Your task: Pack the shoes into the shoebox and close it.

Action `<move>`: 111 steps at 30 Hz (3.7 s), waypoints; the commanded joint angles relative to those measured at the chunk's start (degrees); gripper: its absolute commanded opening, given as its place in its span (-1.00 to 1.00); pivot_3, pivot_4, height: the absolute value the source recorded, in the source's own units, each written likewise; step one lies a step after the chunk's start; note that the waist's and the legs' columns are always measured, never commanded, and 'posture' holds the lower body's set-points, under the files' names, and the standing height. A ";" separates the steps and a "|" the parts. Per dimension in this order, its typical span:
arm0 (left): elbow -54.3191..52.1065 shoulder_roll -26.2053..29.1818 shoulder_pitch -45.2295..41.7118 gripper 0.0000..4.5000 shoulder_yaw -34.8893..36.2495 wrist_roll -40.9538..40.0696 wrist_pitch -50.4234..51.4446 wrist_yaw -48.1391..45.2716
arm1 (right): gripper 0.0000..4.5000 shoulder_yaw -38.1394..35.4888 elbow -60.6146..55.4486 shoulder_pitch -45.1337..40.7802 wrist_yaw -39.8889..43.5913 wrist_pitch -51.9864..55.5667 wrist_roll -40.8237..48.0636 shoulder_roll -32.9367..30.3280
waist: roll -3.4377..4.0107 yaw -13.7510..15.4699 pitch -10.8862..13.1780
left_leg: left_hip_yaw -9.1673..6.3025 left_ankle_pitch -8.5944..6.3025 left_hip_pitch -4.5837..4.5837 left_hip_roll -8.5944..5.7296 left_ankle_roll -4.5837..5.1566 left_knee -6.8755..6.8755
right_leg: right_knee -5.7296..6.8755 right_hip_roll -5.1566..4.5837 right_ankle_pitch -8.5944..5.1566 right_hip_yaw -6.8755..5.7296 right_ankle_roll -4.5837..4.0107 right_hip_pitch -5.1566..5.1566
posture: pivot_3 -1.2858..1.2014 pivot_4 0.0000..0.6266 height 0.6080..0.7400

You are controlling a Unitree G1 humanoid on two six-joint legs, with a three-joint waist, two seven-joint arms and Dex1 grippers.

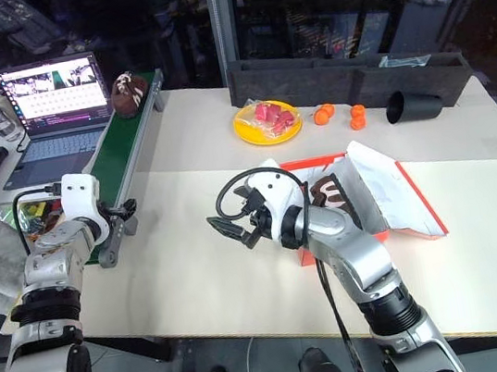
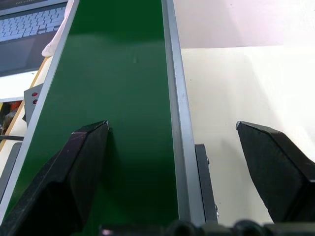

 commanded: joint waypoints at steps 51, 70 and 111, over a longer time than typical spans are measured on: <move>5.16 0.09 -4.22 0.87 2.78 -0.75 -2.28 4.70 | 1.00 -4.99 -3.98 0.55 -5.56 2.36 1.03 2.31 | -0.01 0.21 -0.01 | 0.00 0.00 0.00 0.00 0.00 0.01 | 0.02 0.00 0.00 0.00 0.01 0.02 | 0.03 -0.52 1.00; -19.76 -12.71 -3.88 0.25 10.47 -26.97 6.61 -5.82 | 1.00 -14.83 -0.12 -3.43 -12.56 6.27 6.53 8.81 | -0.02 -0.04 0.00 | 0.00 0.01 -0.04 0.00 0.00 0.02 | 0.04 -0.01 0.01 -0.02 0.00 0.01 | 0.03 -0.52 1.00; -29.36 -18.75 1.01 0.25 -6.53 -27.92 16.34 -15.95 | 1.00 -33.91 2.76 -15.11 -40.43 17.56 41.20 18.76 | 0.01 -1.56 0.01 | -0.05 0.02 -0.06 0.00 0.05 0.01 | -0.03 0.00 0.03 -0.02 -0.06 0.02 | 0.03 -0.52 1.00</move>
